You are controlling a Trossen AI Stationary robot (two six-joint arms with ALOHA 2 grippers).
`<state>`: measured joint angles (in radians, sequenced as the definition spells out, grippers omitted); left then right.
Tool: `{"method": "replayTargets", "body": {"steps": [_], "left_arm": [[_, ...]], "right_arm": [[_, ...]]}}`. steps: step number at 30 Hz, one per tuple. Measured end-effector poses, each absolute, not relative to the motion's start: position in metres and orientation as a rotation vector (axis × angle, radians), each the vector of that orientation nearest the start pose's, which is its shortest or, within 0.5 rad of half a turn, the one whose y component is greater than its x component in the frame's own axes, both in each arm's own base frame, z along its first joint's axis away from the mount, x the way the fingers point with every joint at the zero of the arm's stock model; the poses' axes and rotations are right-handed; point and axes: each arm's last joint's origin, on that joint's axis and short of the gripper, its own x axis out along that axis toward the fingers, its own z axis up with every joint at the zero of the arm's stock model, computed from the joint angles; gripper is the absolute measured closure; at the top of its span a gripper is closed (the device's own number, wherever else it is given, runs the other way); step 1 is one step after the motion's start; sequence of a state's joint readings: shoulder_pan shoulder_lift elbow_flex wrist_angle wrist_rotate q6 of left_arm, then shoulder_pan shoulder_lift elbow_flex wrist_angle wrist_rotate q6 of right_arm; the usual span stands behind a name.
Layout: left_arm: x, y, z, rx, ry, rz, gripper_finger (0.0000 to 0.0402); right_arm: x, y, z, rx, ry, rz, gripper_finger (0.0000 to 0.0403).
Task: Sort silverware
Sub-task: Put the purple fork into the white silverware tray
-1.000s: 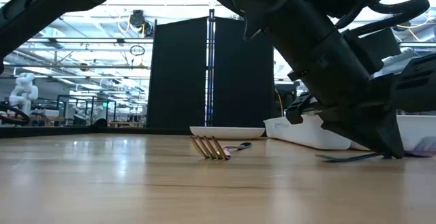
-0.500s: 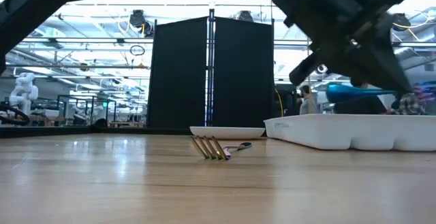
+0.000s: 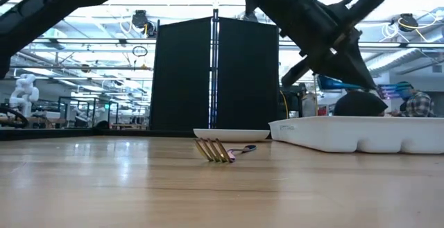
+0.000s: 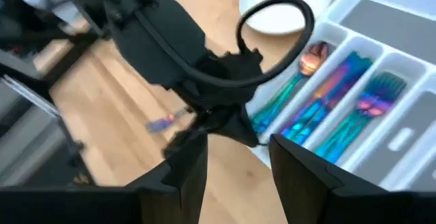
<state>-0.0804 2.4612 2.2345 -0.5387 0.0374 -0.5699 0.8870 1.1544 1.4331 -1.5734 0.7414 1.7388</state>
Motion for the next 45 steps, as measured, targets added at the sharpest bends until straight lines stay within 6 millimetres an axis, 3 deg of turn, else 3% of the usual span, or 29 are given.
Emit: {"method": "replayTargets", "body": {"steps": [7, 14, 17, 20, 24, 28, 34, 45], "left_arm": [[0.547, -0.023, 0.223, -0.629, 0.714, 0.063, 0.0401], [0.557, 0.012, 0.238, -0.938, 0.532, 0.093, 0.0401], [0.560, 0.028, 0.234, -1.081, 0.480, 0.196, 0.0401], [0.566, 0.037, 0.216, -1.222, 0.422, 0.292, 0.0402], [0.581, 0.039, 0.185, -1.446, 0.289, 0.344, 0.0402], [0.584, 0.035, 0.161, -1.489, 0.194, 0.493, 0.0402], [0.582, 0.025, 0.161, -1.438, -0.025, 0.697, 0.0402], [0.582, 0.014, 0.160, -1.378, 0.019, 0.686, 0.0402]], "right_arm": [[0.101, 0.088, 0.397, 0.672, 0.554, -0.550, 0.0257], [0.085, 0.067, 0.407, 0.631, 0.467, -0.510, 0.0270], [0.081, 0.062, 0.409, 0.626, 0.457, -0.497, 0.0270], [0.079, 0.059, 0.411, 0.604, 0.440, -0.492, 0.0270], [0.077, 0.056, 0.412, 0.584, 0.430, -0.485, 0.0270], [0.077, 0.056, 0.412, 0.581, 0.435, -0.482, 0.0270], [0.077, 0.056, 0.412, 0.584, 0.444, -0.478, 0.0271], [0.077, 0.056, 0.412, 0.558, 0.447, -0.472, 0.0271]]}}
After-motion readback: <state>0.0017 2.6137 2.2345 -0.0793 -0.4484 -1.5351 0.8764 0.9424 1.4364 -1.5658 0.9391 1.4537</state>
